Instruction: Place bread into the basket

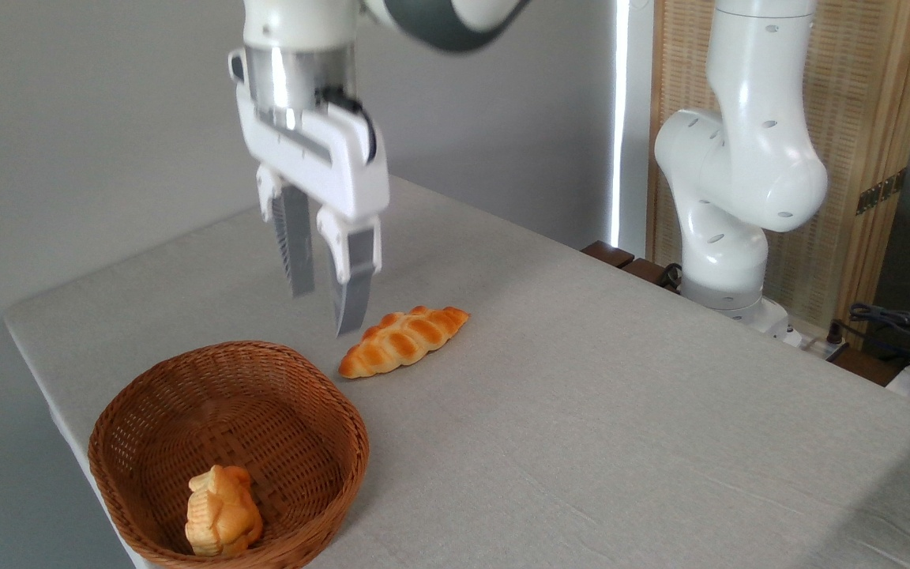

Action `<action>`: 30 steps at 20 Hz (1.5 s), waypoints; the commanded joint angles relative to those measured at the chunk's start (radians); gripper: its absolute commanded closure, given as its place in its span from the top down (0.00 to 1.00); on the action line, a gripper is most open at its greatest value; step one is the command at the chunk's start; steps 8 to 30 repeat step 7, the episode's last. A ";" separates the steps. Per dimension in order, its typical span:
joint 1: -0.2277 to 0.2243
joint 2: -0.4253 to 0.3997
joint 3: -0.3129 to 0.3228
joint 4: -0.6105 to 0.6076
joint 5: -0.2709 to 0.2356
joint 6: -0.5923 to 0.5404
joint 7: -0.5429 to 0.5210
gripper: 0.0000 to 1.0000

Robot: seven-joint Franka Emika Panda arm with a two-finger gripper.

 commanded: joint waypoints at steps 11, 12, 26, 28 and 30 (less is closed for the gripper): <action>-0.006 -0.002 0.028 0.092 -0.034 -0.129 -0.078 1.00; -0.006 -0.002 0.028 0.092 -0.034 -0.129 -0.078 1.00; -0.006 -0.002 0.028 0.092 -0.034 -0.129 -0.078 1.00; -0.006 -0.002 0.028 0.092 -0.034 -0.129 -0.078 1.00; -0.006 -0.002 0.028 0.092 -0.034 -0.129 -0.078 1.00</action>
